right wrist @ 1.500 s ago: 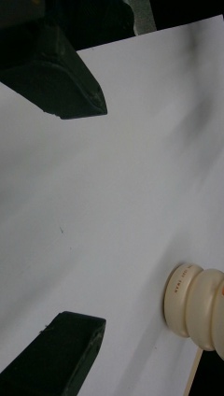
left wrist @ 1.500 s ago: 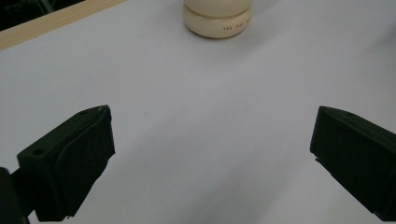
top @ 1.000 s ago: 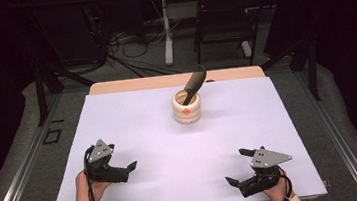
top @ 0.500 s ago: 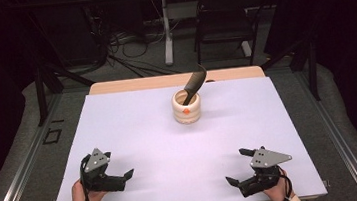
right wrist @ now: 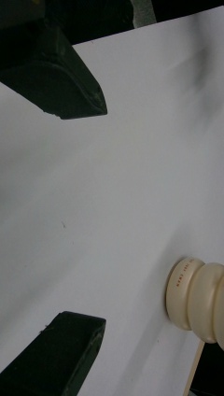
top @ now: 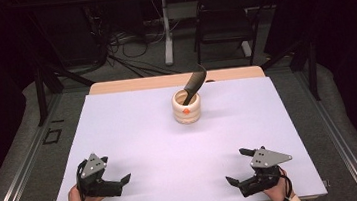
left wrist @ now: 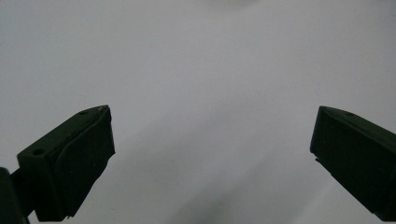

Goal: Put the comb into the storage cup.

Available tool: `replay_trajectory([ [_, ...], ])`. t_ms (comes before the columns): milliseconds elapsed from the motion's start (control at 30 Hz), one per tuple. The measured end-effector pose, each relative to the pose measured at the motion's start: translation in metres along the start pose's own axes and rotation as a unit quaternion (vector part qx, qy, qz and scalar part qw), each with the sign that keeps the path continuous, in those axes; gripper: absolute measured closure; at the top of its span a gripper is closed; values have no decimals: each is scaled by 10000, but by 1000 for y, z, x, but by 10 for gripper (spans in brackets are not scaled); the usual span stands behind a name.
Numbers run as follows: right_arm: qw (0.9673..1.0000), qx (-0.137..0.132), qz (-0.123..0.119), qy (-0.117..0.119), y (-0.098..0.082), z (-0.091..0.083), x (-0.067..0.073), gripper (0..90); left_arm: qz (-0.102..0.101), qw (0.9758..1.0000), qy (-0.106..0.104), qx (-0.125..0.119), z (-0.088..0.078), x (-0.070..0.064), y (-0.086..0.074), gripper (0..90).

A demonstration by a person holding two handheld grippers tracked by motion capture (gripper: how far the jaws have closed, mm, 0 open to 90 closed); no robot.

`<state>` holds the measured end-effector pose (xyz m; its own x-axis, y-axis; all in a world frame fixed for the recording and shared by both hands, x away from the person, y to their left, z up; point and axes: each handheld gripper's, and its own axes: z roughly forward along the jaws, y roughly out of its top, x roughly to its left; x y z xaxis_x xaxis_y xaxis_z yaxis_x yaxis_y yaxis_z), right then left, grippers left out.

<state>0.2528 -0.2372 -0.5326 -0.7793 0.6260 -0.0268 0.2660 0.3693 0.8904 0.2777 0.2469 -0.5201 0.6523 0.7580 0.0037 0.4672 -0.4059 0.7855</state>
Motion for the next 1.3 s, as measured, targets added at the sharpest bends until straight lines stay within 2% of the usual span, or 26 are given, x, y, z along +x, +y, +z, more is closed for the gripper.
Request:
replay_trajectory([
  [600, 10000, -16, 9, -10, 0, 0, 0, 4, 6, 9999, 141, -54, -11, -4, -15, 0],
  [867, 10000, -33, 9, -12, 0, 0, 0, 4, -2, 9999, 111, -49, -10, -8, -21, 0],
  [1000, 10000, -48, -2, -22, 0, -1, 0, 4, 159, 9998, 118, -40, -9, -12, -22, 0],
  [1200, 10000, -90, -3, -7, 0, -1, -1, 4, 127, 9997, 143, -151, -13, -12, -20, 0],
  [1300, 10000, -67, 8, -4, 0, -1, -1, 4, 101, 9998, 79, -128, -12, -11, -20, 0],
])
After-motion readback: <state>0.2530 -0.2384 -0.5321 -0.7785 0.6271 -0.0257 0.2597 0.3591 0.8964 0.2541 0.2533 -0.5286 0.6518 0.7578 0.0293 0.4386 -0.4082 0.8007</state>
